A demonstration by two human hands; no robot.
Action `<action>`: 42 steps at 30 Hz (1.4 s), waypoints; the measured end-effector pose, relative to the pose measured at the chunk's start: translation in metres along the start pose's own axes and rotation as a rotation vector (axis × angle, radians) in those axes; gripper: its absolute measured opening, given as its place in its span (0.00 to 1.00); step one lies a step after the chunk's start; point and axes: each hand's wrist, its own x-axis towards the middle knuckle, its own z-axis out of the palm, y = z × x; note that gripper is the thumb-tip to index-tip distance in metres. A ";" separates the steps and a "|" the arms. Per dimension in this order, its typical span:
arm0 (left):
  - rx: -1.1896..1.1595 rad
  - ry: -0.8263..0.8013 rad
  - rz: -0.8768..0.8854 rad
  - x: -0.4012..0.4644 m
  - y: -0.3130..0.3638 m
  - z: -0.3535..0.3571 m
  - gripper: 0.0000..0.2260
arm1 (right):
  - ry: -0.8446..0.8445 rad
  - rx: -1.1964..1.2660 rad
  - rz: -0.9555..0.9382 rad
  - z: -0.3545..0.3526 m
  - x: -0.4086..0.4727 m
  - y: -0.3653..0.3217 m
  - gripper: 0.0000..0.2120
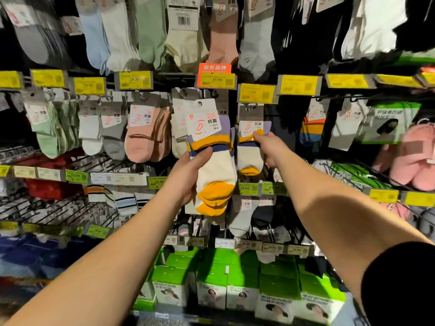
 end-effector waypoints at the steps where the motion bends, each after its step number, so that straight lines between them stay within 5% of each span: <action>1: -0.003 0.000 -0.002 0.001 0.000 0.002 0.15 | 0.021 -0.053 0.009 0.000 0.004 0.000 0.22; 7: -0.010 0.035 -0.018 0.006 -0.002 0.010 0.27 | 0.011 -0.157 0.057 -0.002 0.031 0.007 0.34; 14: 0.005 0.027 -0.029 0.005 -0.009 0.009 0.23 | 0.007 -0.235 0.066 -0.015 0.017 0.019 0.40; 21: 0.046 0.045 -0.029 0.001 -0.017 0.007 0.17 | 0.099 -0.094 -0.229 -0.005 -0.046 0.018 0.09; 28: 0.098 0.059 0.003 -0.005 -0.022 0.024 0.17 | -0.113 0.019 -0.350 0.020 -0.123 0.027 0.24; 33: 0.295 0.127 0.019 -0.005 -0.023 0.032 0.25 | -0.122 0.176 -0.307 0.021 -0.130 0.031 0.05; 36: 0.459 0.117 0.020 0.002 -0.029 0.028 0.34 | -0.156 0.224 -0.269 0.019 -0.131 0.032 0.05; 40: 0.520 0.137 0.029 -0.006 -0.020 0.036 0.17 | -0.169 0.279 -0.236 0.014 -0.123 0.035 0.08; 42: 0.514 0.187 0.006 -0.007 -0.020 0.036 0.22 | -0.190 0.334 -0.215 0.011 -0.120 0.037 0.11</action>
